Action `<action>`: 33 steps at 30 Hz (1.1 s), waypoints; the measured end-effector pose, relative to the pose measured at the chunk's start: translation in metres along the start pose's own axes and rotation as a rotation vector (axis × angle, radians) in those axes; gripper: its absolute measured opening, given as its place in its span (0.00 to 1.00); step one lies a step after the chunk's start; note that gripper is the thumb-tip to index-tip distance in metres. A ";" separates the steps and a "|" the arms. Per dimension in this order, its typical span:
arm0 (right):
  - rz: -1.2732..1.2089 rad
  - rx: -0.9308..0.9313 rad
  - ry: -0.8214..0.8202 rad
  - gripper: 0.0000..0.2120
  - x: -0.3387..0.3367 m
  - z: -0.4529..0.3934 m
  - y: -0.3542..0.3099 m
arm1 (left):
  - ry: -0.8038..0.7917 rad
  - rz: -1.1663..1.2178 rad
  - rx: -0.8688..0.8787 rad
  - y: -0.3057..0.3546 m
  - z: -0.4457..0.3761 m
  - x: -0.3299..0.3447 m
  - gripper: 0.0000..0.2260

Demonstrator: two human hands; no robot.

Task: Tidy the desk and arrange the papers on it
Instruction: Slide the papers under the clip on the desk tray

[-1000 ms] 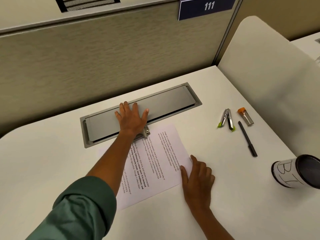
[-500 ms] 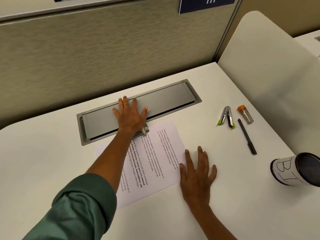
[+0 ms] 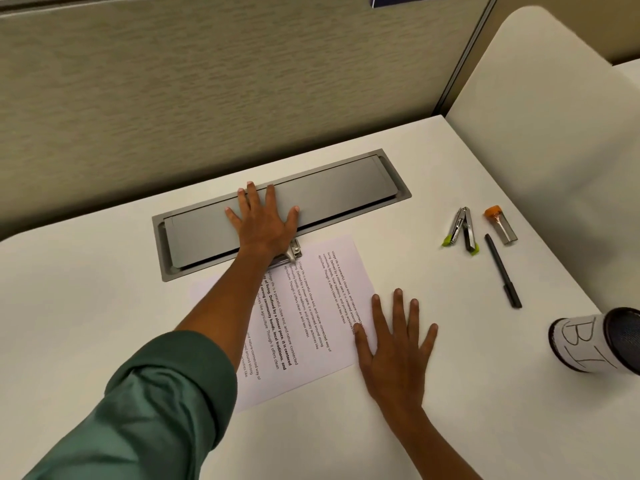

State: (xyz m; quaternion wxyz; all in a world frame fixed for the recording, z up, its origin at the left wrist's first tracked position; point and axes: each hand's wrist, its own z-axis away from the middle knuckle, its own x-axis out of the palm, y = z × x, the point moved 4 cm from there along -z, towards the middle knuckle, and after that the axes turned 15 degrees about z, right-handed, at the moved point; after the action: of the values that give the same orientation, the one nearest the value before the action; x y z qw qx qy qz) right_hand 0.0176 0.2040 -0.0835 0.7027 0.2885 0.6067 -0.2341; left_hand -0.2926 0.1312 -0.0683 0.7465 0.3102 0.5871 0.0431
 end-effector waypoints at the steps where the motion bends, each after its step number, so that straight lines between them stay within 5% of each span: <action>1: 0.002 0.000 -0.005 0.32 0.000 0.000 0.000 | -0.005 -0.005 -0.004 0.000 0.000 0.001 0.34; 33: 0.010 -0.005 -0.013 0.32 0.000 -0.002 0.001 | -0.007 -0.154 -0.074 -0.008 -0.005 0.008 0.34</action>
State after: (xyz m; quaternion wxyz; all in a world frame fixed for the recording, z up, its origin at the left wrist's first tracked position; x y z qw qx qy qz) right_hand 0.0167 0.2058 -0.0839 0.7085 0.2881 0.6014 -0.2310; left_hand -0.2967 0.1305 -0.0796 0.7606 0.2364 0.6046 0.0061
